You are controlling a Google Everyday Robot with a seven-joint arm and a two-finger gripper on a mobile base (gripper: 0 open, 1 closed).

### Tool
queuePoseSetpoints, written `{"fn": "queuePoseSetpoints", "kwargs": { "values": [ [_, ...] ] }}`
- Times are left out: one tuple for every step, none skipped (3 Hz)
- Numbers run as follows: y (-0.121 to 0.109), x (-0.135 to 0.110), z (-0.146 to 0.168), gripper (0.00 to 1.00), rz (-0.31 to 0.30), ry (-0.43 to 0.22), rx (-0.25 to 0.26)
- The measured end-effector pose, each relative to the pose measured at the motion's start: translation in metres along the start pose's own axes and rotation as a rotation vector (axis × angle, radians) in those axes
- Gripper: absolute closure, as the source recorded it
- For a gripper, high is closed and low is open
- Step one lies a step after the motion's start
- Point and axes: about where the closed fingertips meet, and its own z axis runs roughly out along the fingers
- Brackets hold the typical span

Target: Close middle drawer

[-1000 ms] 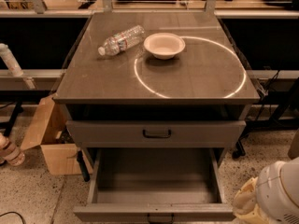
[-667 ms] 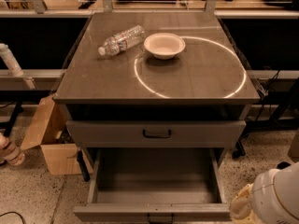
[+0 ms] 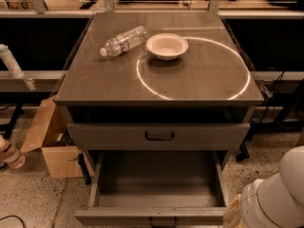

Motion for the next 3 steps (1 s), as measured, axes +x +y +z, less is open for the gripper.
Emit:
{"fn": "queuePoseSetpoints", "kwargs": {
  "values": [
    [0.000, 0.000, 0.000, 1.00, 0.000, 0.000, 0.000],
    [0.001, 0.003, 0.005, 1.00, 0.015, 0.002, 0.001],
    [-0.001, 0.004, 0.019, 1.00, 0.031, 0.002, 0.006]
  ]
}}
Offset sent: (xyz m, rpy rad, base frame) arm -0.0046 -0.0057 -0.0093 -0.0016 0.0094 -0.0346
